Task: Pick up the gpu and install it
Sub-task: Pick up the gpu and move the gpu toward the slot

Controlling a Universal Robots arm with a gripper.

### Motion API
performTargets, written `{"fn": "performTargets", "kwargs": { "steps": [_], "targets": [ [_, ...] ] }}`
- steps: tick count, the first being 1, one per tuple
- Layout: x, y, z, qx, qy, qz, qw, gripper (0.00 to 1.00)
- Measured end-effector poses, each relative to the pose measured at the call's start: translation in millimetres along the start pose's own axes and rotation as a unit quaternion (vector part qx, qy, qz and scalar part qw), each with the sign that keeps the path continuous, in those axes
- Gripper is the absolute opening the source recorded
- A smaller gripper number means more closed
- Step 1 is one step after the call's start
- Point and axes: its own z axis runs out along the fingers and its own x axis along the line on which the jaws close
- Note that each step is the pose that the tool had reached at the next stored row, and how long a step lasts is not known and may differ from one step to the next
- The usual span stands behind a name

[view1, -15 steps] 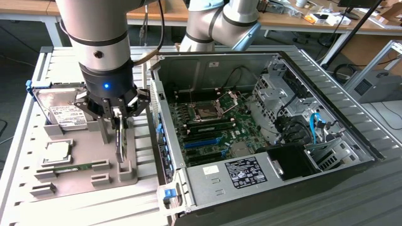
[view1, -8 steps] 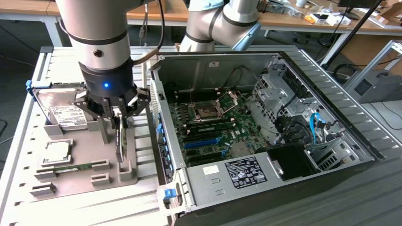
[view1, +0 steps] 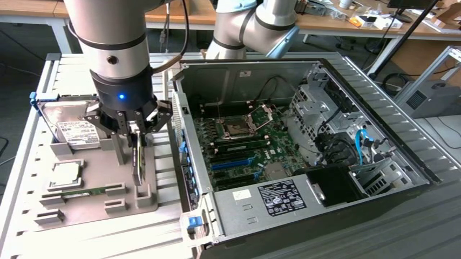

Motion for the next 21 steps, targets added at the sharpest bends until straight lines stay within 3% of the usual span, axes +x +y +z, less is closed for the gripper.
{"fn": "performTargets", "kwargs": {
  "steps": [21],
  "targets": [
    [-0.1, 0.2, -5.3, 0.0000, 0.0000, 0.000, 1.0000, 0.27]
  ]
}}
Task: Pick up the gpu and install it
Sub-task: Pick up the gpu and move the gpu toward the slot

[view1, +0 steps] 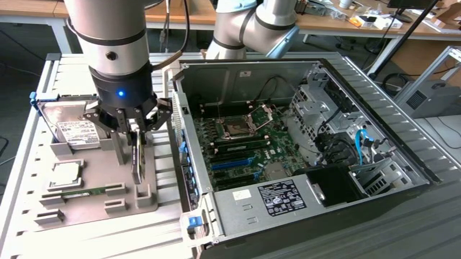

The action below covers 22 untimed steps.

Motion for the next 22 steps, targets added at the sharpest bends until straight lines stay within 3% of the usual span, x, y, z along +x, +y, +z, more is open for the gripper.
{"fn": "performTargets", "kwargs": {
  "steps": [22],
  "targets": [
    [-0.1, 0.3, -6.3, 0.0000, 0.0000, 0.000, 1.0000, 0.27]
  ]
}}
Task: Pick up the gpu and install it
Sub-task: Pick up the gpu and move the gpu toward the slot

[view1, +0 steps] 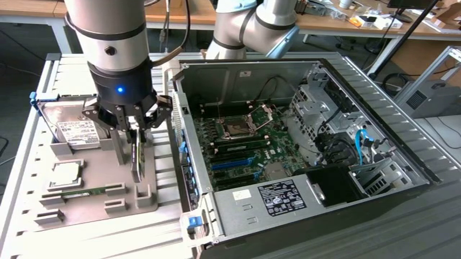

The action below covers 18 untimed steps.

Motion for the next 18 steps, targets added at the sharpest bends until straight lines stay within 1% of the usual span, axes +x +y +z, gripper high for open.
{"fn": "performTargets", "kwargs": {
  "steps": [18],
  "targets": [
    [-0.1, 0.2, -5.3, 0.0000, 0.0000, 0.000, 1.0000, 0.27]
  ]
}}
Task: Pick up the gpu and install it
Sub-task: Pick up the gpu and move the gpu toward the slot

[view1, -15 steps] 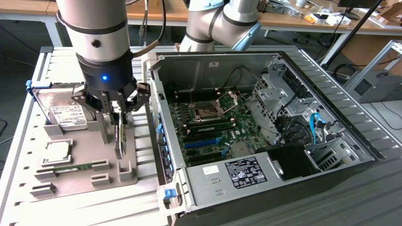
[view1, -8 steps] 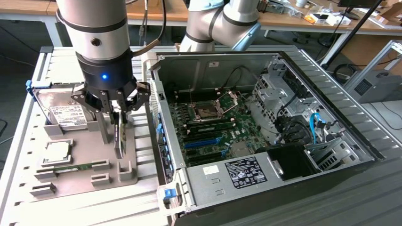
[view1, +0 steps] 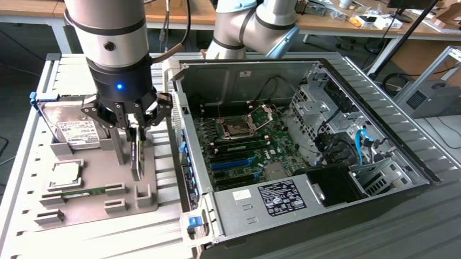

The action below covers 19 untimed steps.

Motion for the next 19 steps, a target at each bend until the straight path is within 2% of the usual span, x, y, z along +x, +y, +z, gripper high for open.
{"fn": "performTargets", "kwargs": {
  "steps": [19],
  "targets": [
    [-0.2, 0.2, -6.1, 0.0000, 0.0000, 0.000, 1.0000, 0.27]
  ]
}}
